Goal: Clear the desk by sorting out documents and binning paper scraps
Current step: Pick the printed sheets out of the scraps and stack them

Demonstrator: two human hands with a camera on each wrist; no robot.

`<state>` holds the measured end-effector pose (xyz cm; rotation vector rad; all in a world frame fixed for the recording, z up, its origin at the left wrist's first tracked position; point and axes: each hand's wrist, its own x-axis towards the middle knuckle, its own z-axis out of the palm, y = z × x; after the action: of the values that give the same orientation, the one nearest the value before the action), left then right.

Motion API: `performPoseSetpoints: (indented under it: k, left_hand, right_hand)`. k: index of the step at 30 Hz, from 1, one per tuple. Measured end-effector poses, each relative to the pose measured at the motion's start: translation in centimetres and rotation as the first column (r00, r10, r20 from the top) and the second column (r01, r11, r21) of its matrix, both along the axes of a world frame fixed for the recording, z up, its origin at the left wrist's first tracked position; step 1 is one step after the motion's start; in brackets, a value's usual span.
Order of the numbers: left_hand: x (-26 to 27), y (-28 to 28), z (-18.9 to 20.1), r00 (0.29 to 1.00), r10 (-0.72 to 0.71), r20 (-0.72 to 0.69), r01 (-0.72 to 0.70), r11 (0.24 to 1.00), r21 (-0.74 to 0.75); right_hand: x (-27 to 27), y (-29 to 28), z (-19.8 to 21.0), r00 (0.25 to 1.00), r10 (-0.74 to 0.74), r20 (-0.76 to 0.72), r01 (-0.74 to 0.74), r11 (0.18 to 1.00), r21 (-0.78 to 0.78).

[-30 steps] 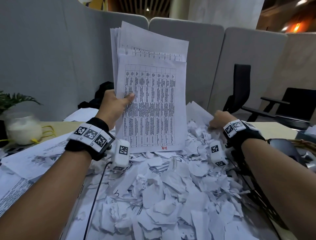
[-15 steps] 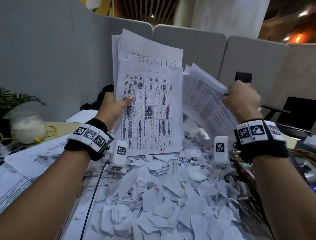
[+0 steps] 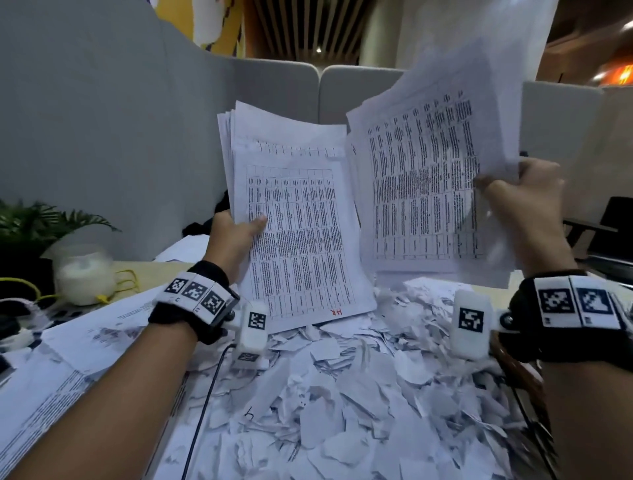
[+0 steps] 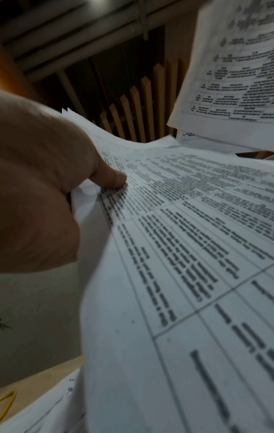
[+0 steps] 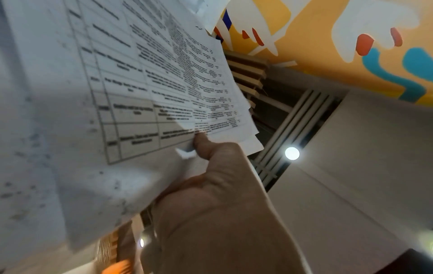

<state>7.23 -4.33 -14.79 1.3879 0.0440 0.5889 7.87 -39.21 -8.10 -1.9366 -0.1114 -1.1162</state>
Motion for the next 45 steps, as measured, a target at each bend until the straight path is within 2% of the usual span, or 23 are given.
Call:
performPoseSetpoints:
  k: [5, 11, 14, 19, 24, 26, 28, 30, 32, 38, 40, 42, 45]
  left_hand:
    - [0.6, 0.4, -0.5, 0.997, 0.079, 0.013, -0.079, 0.997, -0.011]
    - [0.8, 0.0, -0.7, 0.999, -0.009, 0.039, 0.013, 0.994, -0.111]
    - [0.5, -0.6, -0.4, 0.996, -0.068, 0.065, 0.075, 0.990, -0.120]
    - [-0.2, -1.3, -0.2, 0.987, -0.067, 0.149, 0.085, 0.989, -0.118]
    - [-1.8, -3.3, 0.0, 0.970, -0.018, 0.242, -0.004, 0.996, 0.092]
    - [-1.9, -3.6, -0.2, 0.958, -0.014, 0.285, -0.043, 0.980, 0.196]
    - [-1.9, -3.5, 0.1, 0.964, 0.006, 0.266, -0.058, 0.981, 0.187]
    - [-1.9, -3.1, 0.5, 0.966, -0.054, 0.251, 0.015, 0.988, 0.154]
    - [-2.0, -2.6, 1.0, 0.962, -0.154, 0.224, 0.121, 0.981, 0.154]
    - [-1.7, -0.7, 1.6, 0.922, -0.379, 0.081, 0.360, 0.915, 0.181]
    - [-1.8, -0.8, 1.1, 0.914, -0.403, 0.041, 0.391, 0.904, 0.176]
    - [-2.1, -1.2, 1.0, 0.935, -0.354, 0.028, 0.342, 0.920, 0.189]
    - [-2.0, -1.8, 1.4, 0.966, -0.246, 0.082, 0.223, 0.950, 0.217]
  right_hand:
    - [1.3, -0.8, -0.6, 0.998, -0.054, 0.035, 0.049, 0.988, 0.143]
    - [2.3, 0.8, -2.5, 0.977, 0.212, -0.019, -0.196, 0.932, 0.304]
    - [2.8, 3.6, -4.1, 0.951, 0.302, -0.060, -0.272, 0.914, 0.300]
    - [3.7, 7.2, -6.8, 0.878, 0.451, -0.160, -0.394, 0.870, 0.296]
    - [3.6, 9.2, -8.0, 0.732, 0.635, -0.246, -0.527, 0.757, 0.386]
    - [3.2, 9.5, -8.3, 0.703, 0.674, -0.226, -0.577, 0.727, 0.373]
    - [2.9, 9.1, -7.9, 0.702, 0.685, -0.194, -0.588, 0.712, 0.384]
    - [2.4, 8.8, -7.1, 0.696, 0.696, -0.177, -0.596, 0.697, 0.399]
    - [1.7, 8.7, -6.3, 0.657, 0.730, -0.185, -0.638, 0.670, 0.379]
    - [0.4, 9.1, -5.7, 0.591, 0.783, -0.196, -0.737, 0.622, 0.264]
    - [0.4, 9.5, -6.4, 0.600, 0.769, -0.220, -0.732, 0.639, 0.237]
    - [0.6, 10.0, -7.3, 0.622, 0.753, -0.213, -0.721, 0.658, 0.220]
    - [0.9, 10.3, -7.3, 0.727, 0.671, -0.145, -0.647, 0.741, 0.181]
